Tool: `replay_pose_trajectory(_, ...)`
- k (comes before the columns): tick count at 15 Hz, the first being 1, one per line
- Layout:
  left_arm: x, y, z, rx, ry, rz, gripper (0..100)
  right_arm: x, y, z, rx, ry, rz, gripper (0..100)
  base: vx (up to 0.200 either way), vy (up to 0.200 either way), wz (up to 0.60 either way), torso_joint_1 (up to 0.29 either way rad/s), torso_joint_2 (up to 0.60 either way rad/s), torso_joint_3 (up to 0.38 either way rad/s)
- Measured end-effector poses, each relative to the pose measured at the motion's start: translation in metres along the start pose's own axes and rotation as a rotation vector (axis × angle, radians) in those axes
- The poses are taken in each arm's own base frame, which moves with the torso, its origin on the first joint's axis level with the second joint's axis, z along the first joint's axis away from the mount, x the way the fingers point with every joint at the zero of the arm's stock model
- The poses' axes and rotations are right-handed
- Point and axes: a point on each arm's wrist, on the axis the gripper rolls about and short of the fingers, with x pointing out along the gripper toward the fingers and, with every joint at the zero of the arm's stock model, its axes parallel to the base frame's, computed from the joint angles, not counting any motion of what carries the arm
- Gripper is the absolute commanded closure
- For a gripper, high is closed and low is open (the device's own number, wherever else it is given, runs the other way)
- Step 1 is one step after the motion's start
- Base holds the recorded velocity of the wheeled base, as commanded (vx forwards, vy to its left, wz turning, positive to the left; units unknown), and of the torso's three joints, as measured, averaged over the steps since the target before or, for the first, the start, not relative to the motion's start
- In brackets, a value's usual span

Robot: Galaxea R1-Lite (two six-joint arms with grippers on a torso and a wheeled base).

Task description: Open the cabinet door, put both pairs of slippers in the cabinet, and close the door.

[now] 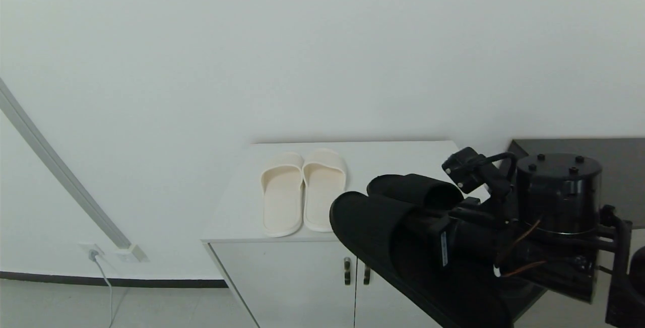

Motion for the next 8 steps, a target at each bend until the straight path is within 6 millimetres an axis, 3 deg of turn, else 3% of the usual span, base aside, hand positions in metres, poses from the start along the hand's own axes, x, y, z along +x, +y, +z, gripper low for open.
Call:
replay_pose_trajectory(3,0.0,0.0,0.0,0.0,0.0,0.0,100,-0.0121,0.0015,-0.0039,-0.03,0.008,0.059,100,0.0,0.0,0.0,0.0,0.0,0.0)
replay_pose_trajectory(8,0.0,0.0,0.0,0.0,0.0,0.0,100,-0.0154,0.004,-0.0076,-0.052,0.016,0.071,100,0.0,0.0,0.0,0.0,0.0,0.0)
